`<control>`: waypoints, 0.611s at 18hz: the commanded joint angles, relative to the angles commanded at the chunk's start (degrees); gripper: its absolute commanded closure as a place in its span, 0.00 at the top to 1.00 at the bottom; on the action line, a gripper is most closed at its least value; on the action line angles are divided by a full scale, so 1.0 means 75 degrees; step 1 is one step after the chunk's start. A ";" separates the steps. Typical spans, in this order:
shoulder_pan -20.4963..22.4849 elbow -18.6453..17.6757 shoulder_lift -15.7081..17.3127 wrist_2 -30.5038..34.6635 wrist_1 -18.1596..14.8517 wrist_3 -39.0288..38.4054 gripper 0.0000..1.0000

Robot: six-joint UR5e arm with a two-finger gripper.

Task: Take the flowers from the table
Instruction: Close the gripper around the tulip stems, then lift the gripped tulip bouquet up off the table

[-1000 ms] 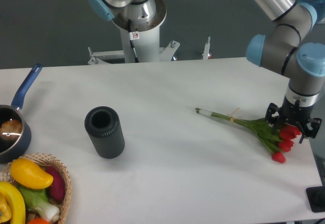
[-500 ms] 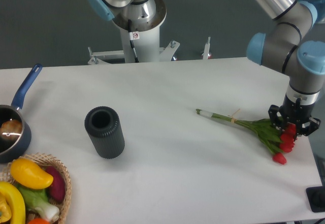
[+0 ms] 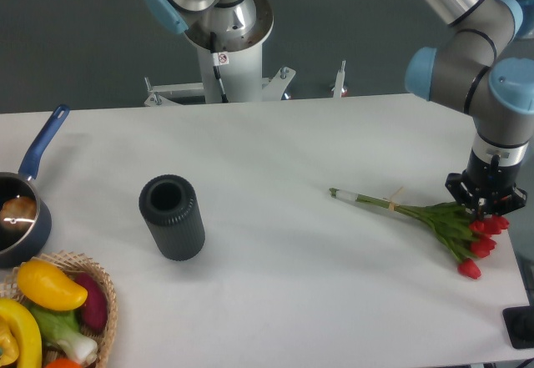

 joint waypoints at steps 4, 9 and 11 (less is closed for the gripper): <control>-0.0094 -0.0152 0.0444 0.0024 -0.0059 0.0000 0.00; -0.0363 -0.0246 0.1007 0.0059 -0.0386 -0.0035 0.00; -0.0363 -0.0363 0.1253 0.0059 -0.0574 0.0000 0.00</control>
